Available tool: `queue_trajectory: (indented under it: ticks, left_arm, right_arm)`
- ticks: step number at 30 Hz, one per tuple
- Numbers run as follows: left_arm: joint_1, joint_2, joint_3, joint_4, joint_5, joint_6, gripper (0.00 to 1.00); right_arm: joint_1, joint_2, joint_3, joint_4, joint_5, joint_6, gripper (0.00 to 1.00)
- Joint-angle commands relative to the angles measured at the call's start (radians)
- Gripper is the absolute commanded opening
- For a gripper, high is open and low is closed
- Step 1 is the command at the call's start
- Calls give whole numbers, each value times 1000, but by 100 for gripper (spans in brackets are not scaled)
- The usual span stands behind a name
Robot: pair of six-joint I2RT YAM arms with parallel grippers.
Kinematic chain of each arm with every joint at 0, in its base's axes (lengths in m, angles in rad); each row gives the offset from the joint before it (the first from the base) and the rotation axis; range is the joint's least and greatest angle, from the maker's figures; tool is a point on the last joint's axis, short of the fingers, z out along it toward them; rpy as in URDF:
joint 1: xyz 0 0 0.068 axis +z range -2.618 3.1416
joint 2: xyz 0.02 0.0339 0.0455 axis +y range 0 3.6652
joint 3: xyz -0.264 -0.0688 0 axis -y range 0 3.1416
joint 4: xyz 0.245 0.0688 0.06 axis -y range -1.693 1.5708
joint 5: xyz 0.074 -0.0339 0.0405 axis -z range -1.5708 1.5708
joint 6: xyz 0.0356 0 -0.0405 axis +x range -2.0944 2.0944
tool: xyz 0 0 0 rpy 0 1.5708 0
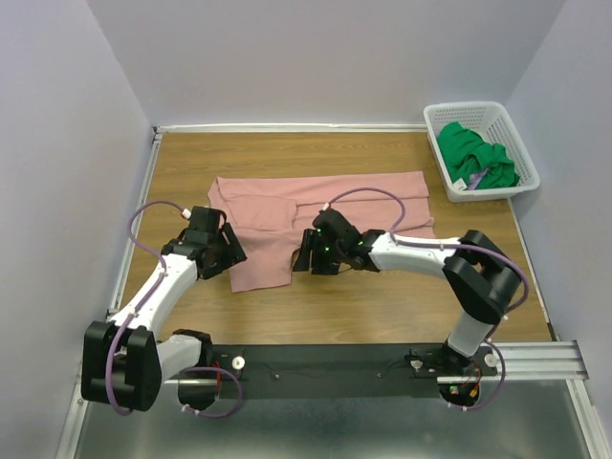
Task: Fold and stack the t-shirts
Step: Fold the tshirt
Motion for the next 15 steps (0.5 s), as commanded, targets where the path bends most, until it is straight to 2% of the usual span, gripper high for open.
queue_trajectory:
  ticks: [1,15]
  left_arm:
    - [-18,33,-3,-13,-37,-47,74]
    - [-75,147,-6,-11,-53,-69,67]
  right_arm:
    - [47,80,60,86,-34,63,66]
    - [78,224,123,101,-66,71,60]
